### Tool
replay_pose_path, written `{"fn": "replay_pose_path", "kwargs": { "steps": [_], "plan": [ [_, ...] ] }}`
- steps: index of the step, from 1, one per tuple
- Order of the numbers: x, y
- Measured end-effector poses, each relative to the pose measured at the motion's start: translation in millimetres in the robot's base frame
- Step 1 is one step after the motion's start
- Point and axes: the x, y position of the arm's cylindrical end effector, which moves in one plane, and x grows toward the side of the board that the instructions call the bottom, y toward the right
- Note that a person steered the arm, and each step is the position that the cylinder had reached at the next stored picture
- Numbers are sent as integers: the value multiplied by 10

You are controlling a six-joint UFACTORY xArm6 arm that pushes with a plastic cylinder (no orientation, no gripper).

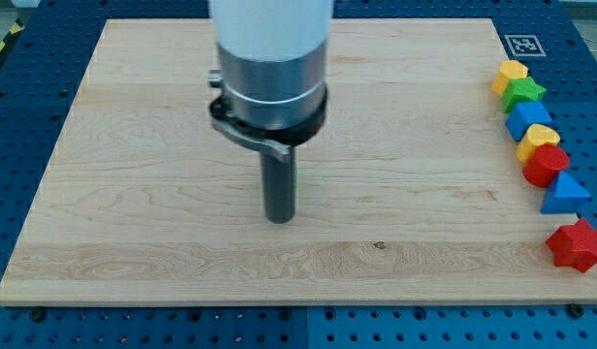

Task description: Push the green circle to the left side of the yellow hexagon

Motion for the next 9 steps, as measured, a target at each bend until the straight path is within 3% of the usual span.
{"fn": "replay_pose_path", "kwargs": {
  "steps": [3,9],
  "plan": [
    [-175,-232],
    [-358,339]
  ]
}}
